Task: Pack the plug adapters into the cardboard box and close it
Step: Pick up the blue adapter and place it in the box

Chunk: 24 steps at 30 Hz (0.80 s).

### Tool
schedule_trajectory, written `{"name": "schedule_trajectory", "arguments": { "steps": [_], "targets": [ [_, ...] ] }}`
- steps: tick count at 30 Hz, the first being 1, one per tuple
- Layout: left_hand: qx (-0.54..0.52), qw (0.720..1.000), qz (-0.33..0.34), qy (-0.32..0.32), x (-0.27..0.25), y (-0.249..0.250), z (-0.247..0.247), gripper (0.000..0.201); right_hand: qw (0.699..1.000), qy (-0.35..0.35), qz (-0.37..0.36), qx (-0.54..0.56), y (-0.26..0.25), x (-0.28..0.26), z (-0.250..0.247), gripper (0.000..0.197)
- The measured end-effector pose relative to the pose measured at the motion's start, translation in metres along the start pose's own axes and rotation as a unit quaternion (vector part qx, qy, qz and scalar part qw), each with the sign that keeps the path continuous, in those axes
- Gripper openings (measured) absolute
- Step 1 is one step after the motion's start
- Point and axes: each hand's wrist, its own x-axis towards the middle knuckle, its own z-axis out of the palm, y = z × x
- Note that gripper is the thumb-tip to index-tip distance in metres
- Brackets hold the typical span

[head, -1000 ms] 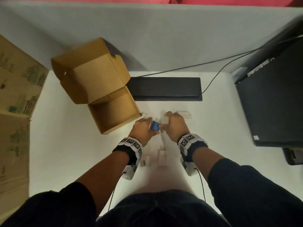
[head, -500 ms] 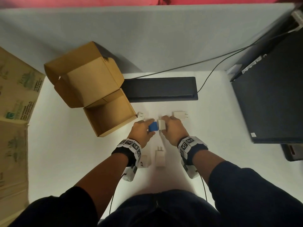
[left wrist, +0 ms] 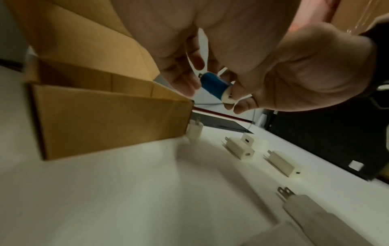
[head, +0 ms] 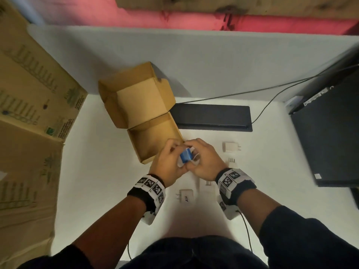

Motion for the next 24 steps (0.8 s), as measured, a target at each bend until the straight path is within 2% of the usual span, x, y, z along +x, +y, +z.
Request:
{"name": "schedule_trajectory", "arguments": {
  "steps": [4, 7, 9, 10, 12, 14, 15, 17, 19, 22, 24],
  "targets": [
    [0.057, 0.995, 0.017, 0.081, -0.006, -0.030, -0.035, 0.048, 0.999, 0.030, 0.001, 0.032, -0.032, 0.034, 0.020, 0.037],
    [0.074, 0.993, 0.010, 0.095, -0.005, -0.060, -0.057, 0.051, 0.998, 0.019, 0.036, 0.045, -0.051, 0.064, 0.036, 0.027],
    [0.029, 0.991, -0.026, 0.129, -0.008, -0.083, -0.067, 0.052, 0.998, 0.007, 0.057, 0.028, -0.060, 0.086, 0.045, 0.022],
    [-0.022, 0.985, -0.059, 0.158, -0.010, -0.091, -0.070, 0.046, 0.998, 0.002, 0.066, 0.003, -0.061, 0.097, 0.050, 0.021],
    [-0.112, 0.960, -0.167, 0.197, -0.009, -0.107, -0.073, 0.036, 0.995, -0.012, 0.092, -0.049, -0.060, 0.117, 0.059, 0.024],
    [-0.153, 0.929, -0.300, 0.155, 0.001, -0.123, -0.073, 0.049, 0.989, -0.025, 0.123, -0.075, -0.054, 0.136, 0.070, 0.031],
    [-0.175, 0.918, -0.335, 0.117, 0.007, -0.130, -0.072, 0.063, 0.987, -0.025, 0.140, -0.080, -0.051, 0.143, 0.075, 0.033],
    [-0.225, 0.910, -0.344, 0.053, 0.020, -0.142, -0.071, 0.079, 0.981, -0.017, 0.171, -0.085, -0.048, 0.156, 0.082, 0.027],
    [-0.235, 0.918, -0.319, 0.036, 0.030, -0.147, -0.066, 0.066, 0.978, -0.014, 0.186, -0.097, -0.046, 0.166, 0.089, 0.020],
    [-0.216, 0.929, -0.297, 0.037, 0.042, -0.144, -0.061, 0.040, 0.976, -0.012, 0.188, -0.111, -0.044, 0.173, 0.098, 0.019],
    [-0.206, 0.935, -0.286, 0.038, 0.050, -0.140, -0.058, 0.031, 0.976, -0.004, 0.181, -0.123, -0.042, 0.173, 0.101, 0.012]
  ]
}}
